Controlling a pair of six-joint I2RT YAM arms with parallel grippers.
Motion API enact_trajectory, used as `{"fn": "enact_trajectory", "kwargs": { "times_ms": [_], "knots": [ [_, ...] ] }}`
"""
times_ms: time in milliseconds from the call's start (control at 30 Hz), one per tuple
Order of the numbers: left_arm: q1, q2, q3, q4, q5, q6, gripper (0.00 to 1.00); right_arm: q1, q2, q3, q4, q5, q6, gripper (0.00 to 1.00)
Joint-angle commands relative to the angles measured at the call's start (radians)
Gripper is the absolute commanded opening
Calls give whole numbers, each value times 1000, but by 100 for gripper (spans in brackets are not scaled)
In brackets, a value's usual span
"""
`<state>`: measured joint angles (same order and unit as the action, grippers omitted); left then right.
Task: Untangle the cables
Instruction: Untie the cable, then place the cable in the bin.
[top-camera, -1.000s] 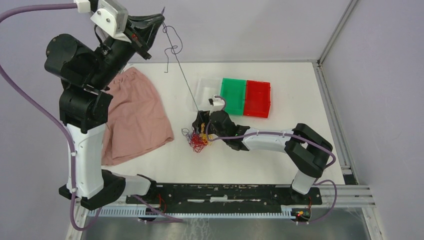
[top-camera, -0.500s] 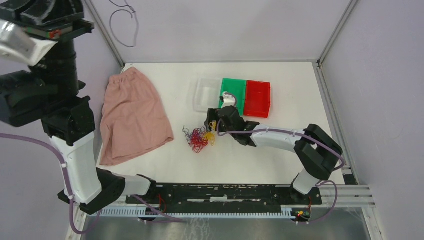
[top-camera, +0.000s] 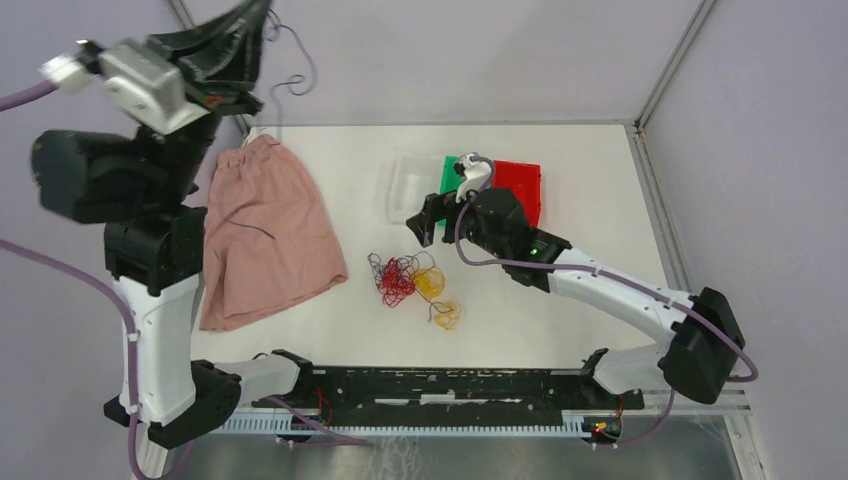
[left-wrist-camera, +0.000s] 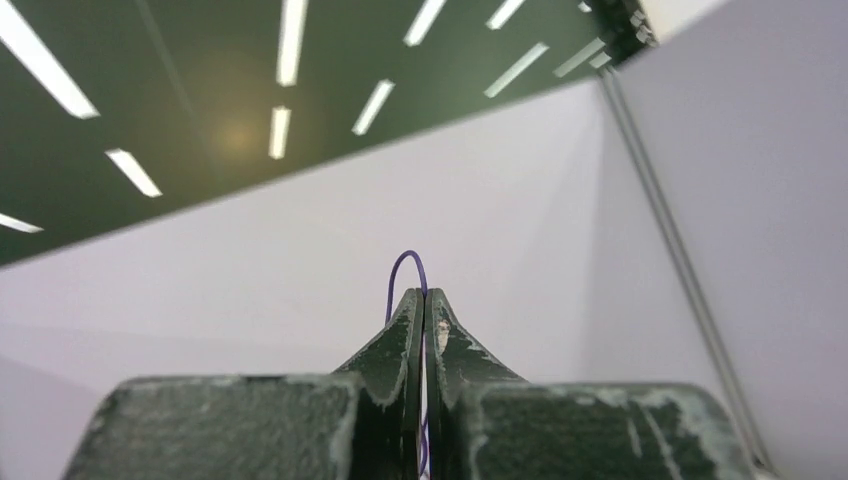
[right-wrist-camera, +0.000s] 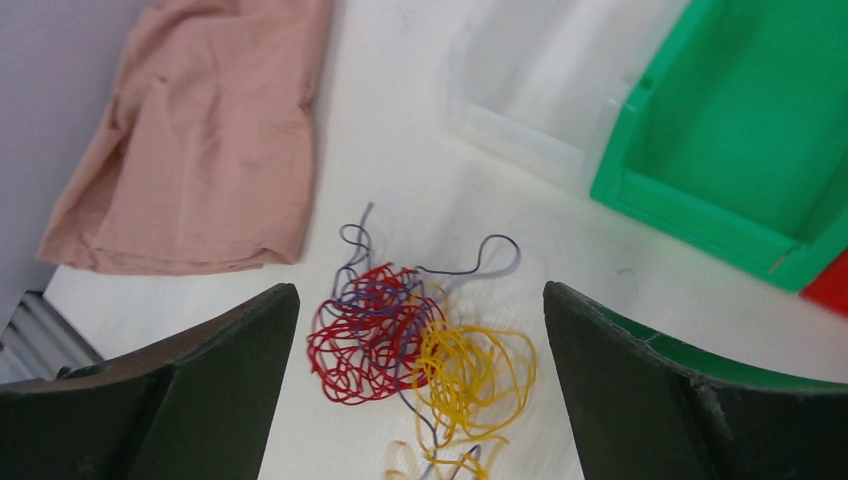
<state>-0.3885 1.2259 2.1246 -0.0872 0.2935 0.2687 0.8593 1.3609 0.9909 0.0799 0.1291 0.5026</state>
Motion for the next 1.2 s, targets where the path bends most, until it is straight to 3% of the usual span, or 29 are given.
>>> {"fn": "enact_trajectory", "kwargs": {
  "times_ms": [0,233,467,633,1167],
  "knots": [
    [0,-16,-124,-174,171,-94,3,4,-92,138,-14,-205,-161,99],
    [2,-58,-333,-208,297,-196,3,4,-167,194,24,-237,-221,99],
    [-3,-39,-495,-88,408,-362,3,4,-113,256,12,-52,-250,98],
    [-21,39,-476,-34,433,-427,3,-6,-95,257,-46,122,-242,96],
    [-89,242,-376,14,405,-498,3,-194,-154,114,-34,77,-113,87]
  ]
}}
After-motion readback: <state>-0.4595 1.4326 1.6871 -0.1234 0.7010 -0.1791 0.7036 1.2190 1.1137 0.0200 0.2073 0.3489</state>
